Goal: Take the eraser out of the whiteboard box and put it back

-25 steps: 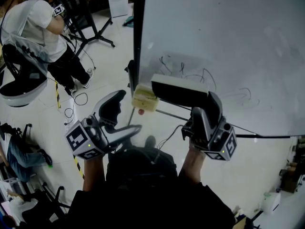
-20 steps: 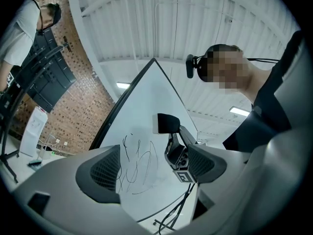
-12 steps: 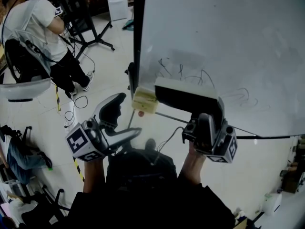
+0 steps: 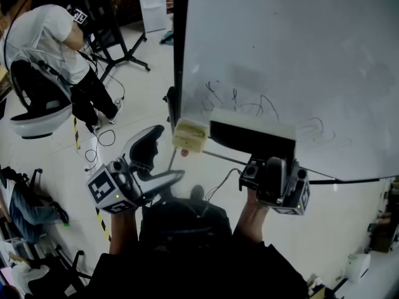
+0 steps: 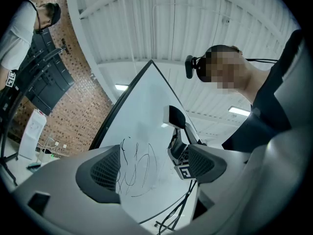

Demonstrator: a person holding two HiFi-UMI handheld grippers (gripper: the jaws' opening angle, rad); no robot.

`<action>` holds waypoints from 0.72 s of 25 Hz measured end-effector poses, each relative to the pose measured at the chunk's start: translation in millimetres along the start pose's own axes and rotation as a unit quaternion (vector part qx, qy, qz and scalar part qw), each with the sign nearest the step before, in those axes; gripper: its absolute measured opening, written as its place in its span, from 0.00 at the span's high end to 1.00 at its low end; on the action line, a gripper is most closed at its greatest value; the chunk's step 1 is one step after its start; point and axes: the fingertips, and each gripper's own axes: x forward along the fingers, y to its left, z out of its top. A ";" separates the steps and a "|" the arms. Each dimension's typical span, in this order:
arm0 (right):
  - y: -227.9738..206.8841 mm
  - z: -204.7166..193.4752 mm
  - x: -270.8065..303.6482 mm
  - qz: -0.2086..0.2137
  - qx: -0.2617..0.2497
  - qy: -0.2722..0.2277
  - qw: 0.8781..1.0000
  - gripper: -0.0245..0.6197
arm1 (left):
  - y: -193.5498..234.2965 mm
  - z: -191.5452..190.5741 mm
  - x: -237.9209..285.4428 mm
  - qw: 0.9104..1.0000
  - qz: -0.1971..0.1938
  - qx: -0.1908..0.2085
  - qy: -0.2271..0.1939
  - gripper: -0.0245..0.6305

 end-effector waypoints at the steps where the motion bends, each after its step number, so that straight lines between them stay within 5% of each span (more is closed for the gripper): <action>1: -0.1 0.1 0.0 0.001 0.002 -0.001 1.000 0.73 | 0.8 0.5 0.9 1.000 0.002 0.004 -0.001 0.30; 18: -4.1 -10.3 -1.1 0.004 0.005 0.015 1.000 0.73 | 5.3 -3.9 0.9 1.000 0.006 0.004 0.002 0.30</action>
